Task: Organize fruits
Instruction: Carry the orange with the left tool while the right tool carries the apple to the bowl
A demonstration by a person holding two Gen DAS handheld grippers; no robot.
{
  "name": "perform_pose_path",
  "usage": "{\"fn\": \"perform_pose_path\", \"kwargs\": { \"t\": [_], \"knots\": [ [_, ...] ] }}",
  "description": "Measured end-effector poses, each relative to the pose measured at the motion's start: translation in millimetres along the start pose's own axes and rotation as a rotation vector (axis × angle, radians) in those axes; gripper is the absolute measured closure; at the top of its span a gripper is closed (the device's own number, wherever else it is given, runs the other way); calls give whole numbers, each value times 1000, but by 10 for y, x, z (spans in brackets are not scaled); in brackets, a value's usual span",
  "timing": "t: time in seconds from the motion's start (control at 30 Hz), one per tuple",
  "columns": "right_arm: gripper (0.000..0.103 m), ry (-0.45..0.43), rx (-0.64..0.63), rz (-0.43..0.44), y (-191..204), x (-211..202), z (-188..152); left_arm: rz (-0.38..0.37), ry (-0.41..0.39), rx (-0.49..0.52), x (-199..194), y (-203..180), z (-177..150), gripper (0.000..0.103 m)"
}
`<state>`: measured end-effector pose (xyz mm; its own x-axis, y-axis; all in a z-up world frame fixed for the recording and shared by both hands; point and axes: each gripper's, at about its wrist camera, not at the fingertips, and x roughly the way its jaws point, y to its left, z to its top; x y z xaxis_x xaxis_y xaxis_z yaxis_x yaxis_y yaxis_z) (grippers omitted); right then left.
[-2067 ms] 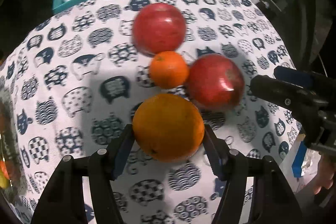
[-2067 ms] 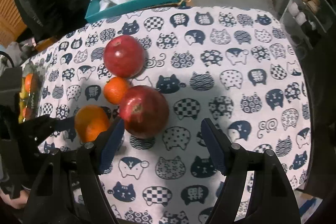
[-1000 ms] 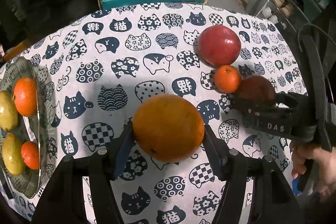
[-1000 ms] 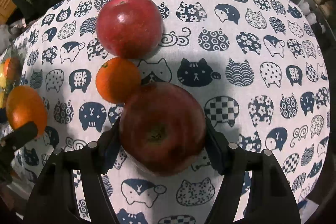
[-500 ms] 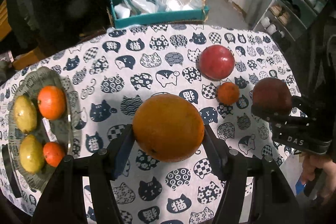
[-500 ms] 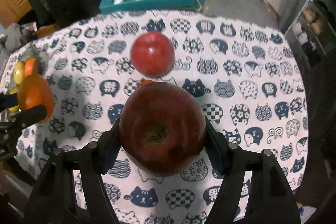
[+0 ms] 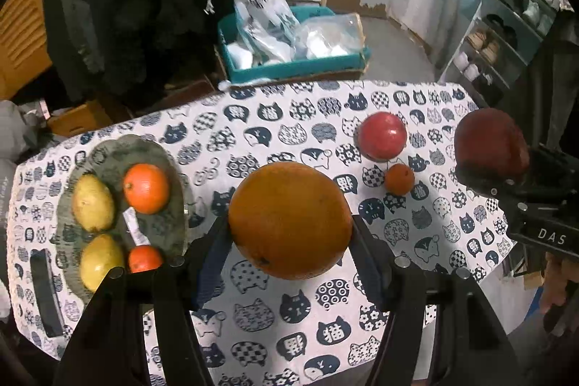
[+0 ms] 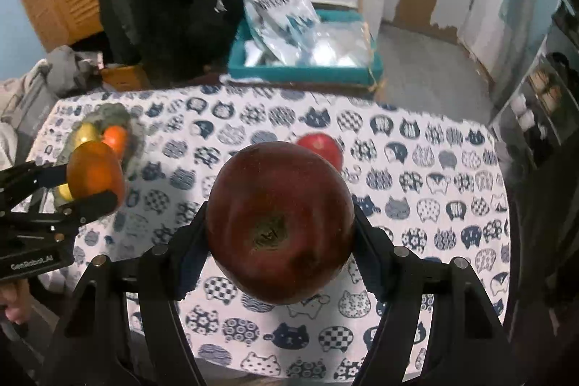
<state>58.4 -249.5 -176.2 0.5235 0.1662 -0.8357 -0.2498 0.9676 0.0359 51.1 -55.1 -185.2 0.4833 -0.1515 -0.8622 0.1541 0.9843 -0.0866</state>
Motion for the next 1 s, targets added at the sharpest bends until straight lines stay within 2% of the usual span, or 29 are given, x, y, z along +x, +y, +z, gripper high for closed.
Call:
{"fn": "perform_pose_path", "kwargs": {
  "t": [0.43,1.0],
  "knots": [
    [32,-75,-62,74,430,-274,290,41,-75,-37,-343,385,10,37],
    [32,-38,-148,159,1255,20,600,134,-105,-158,-477,1242,-68,37]
  ]
}}
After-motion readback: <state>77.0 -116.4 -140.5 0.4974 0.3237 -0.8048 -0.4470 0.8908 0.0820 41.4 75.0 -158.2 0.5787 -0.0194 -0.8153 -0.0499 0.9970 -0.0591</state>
